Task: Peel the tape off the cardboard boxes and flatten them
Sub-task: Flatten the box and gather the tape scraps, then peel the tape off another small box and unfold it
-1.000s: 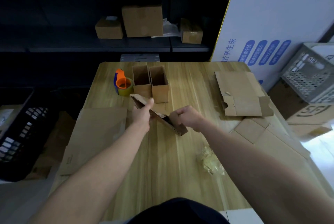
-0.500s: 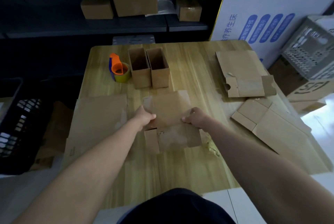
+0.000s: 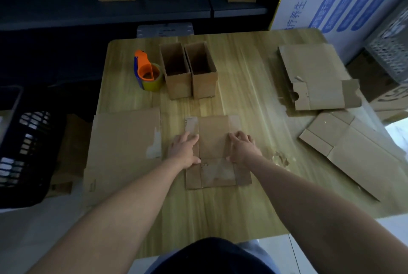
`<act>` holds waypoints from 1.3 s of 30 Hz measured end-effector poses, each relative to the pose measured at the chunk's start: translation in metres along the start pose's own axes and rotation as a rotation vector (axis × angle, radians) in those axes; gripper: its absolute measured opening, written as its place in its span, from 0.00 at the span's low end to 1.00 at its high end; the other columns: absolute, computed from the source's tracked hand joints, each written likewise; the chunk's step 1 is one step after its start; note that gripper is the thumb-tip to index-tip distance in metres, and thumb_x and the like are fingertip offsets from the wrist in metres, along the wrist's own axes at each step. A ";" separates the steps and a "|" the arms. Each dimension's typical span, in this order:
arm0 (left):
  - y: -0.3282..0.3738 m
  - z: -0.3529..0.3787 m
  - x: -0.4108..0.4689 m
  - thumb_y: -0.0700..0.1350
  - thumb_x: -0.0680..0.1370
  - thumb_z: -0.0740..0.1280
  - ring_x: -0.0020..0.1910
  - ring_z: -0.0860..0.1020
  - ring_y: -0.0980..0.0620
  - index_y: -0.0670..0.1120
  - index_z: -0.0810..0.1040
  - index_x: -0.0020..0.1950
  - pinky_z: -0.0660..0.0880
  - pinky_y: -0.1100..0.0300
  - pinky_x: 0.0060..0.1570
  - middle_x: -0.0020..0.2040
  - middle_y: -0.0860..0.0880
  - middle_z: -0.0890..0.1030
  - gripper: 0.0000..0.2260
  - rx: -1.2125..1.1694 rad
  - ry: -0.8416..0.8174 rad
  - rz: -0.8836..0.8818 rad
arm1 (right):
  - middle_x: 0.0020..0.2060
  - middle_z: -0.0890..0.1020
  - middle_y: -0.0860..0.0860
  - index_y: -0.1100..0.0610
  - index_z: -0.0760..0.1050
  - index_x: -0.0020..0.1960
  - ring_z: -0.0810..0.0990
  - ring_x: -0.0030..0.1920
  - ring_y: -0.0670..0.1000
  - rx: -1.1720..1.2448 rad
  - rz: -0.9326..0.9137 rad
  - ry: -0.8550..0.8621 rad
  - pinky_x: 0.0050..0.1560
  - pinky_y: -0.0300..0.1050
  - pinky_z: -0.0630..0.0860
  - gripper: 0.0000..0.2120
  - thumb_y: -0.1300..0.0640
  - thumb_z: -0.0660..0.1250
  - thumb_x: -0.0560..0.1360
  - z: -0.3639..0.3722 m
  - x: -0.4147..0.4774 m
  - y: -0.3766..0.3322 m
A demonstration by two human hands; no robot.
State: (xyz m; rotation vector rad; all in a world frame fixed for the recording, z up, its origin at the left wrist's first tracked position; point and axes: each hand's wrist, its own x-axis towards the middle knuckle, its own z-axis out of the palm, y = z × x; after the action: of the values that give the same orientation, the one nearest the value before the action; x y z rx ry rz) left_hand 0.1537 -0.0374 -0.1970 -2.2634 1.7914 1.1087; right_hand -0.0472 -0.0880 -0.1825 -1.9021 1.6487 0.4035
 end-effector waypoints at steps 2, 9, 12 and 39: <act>0.000 -0.002 0.003 0.52 0.72 0.72 0.76 0.45 0.46 0.58 0.53 0.77 0.51 0.43 0.73 0.78 0.54 0.47 0.39 0.066 0.008 0.009 | 0.75 0.47 0.46 0.42 0.49 0.76 0.47 0.75 0.57 -0.011 0.016 -0.011 0.69 0.59 0.59 0.44 0.51 0.73 0.69 0.001 0.006 0.000; 0.017 -0.002 0.008 0.45 0.70 0.75 0.74 0.51 0.42 0.58 0.52 0.77 0.59 0.44 0.70 0.76 0.48 0.47 0.43 0.052 0.069 -0.097 | 0.74 0.46 0.54 0.44 0.44 0.76 0.52 0.72 0.60 -0.015 0.080 0.012 0.67 0.56 0.64 0.53 0.54 0.78 0.65 -0.005 0.018 -0.011; 0.027 -0.008 0.010 0.43 0.67 0.78 0.74 0.55 0.41 0.51 0.44 0.77 0.62 0.46 0.70 0.75 0.43 0.49 0.51 -0.165 0.080 -0.263 | 0.73 0.52 0.57 0.50 0.40 0.76 0.54 0.71 0.62 0.120 0.143 0.029 0.67 0.56 0.63 0.54 0.56 0.77 0.66 -0.010 0.020 -0.009; 0.131 -0.103 0.081 0.42 0.76 0.67 0.72 0.58 0.38 0.50 0.68 0.68 0.55 0.41 0.69 0.72 0.41 0.60 0.21 0.049 0.903 -0.116 | 0.76 0.45 0.48 0.42 0.51 0.76 0.38 0.75 0.62 -0.015 -0.033 -0.058 0.72 0.63 0.47 0.41 0.50 0.72 0.71 -0.105 0.068 0.075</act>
State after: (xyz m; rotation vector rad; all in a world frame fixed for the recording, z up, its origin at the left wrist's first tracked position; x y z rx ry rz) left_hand 0.0969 -0.1943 -0.1163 -3.0407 1.7929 -0.0450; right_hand -0.1226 -0.2103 -0.1567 -1.9079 1.5788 0.4546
